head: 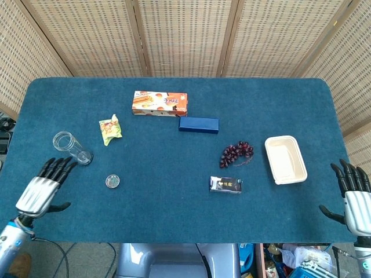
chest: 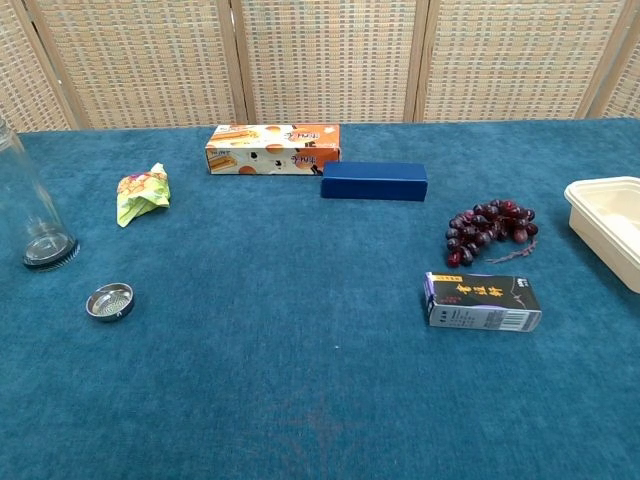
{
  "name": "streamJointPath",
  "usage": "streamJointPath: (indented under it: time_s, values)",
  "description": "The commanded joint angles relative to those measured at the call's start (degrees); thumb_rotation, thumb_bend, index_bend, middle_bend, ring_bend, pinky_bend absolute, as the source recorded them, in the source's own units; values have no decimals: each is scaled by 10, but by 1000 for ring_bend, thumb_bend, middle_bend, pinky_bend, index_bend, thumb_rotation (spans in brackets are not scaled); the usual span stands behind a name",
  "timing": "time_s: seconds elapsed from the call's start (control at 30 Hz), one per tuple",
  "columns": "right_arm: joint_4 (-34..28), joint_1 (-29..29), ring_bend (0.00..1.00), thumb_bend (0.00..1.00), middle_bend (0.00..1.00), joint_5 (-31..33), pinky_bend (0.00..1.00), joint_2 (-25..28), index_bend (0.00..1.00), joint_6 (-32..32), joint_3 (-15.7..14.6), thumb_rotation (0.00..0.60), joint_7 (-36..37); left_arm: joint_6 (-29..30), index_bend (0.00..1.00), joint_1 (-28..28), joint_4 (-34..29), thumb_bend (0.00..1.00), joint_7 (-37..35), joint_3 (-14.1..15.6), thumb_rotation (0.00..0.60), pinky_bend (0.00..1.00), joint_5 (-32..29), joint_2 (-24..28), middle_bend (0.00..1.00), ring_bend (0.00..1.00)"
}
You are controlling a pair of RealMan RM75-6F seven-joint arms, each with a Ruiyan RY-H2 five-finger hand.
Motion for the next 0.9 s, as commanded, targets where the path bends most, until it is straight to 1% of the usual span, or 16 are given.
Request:
streamJointPath:
  time_s: [0.03, 0.13, 0.2, 0.3, 0.4, 0.47, 0.53, 0.73, 0.8, 0.9]
  values:
    - [3, 2, 0, 0, 0, 5, 0, -2, 3, -5, 1, 600, -2, -96, 17, -78, 35, 147, -24, -19, 600, 0, -18, -54, 0, 0]
    - [8, 4, 0, 0, 0, 12, 0, -5, 3, -12, 2, 600, -4, -121, 109, -104, 71, 147, -13, -30, 600, 0, -34, -89, 0, 0]
    - [10, 5, 0, 0, 0, 15, 0, -7, 3, -15, 3, 600, -6, -135, 199, -115, 85, 146, -6, -37, 600, 0, -52, -104, 0, 0]
    - [13, 6, 0, 0, 0, 18, 0, -9, 3, -18, 3, 600, -7, -152, 291, -125, 98, 147, 11, -44, 600, 0, -78, -115, 0, 0]
    - [16, 8, 0, 0, 0, 23, 0, -11, 3, -23, 4, 600, -10, -183, 371, -141, 115, 147, 27, -50, 600, 0, -117, -127, 0, 0]
    - [16, 9, 0, 0, 0, 24, 0, -12, 3, -24, 4, 600, -12, -190, 401, -146, 124, 147, 37, -48, 600, 0, -128, -131, 0, 0]
    - [17, 9, 0, 0, 0, 25, 0, -13, 3, -25, 4, 600, -13, -191, 410, -149, 132, 149, 43, -46, 600, 0, -134, -138, 0, 0]
    - [18, 11, 0, 0, 0, 26, 0, -15, 3, -31, 2, 600, -18, -192, 434, -158, 154, 222, 42, -39, 600, 0, -140, -156, 0, 0]
    - [17, 11, 0, 0, 0, 26, 0, -16, 3, -31, 2, 600, -19, -194, 457, -161, 160, 261, 40, -36, 600, 0, -140, -162, 0, 0]
    - [17, 11, 0, 0, 0, 27, 0, -16, 3, -31, 2, 600, -19, -195, 471, -165, 165, 274, 37, -33, 600, 0, -142, -167, 0, 0]
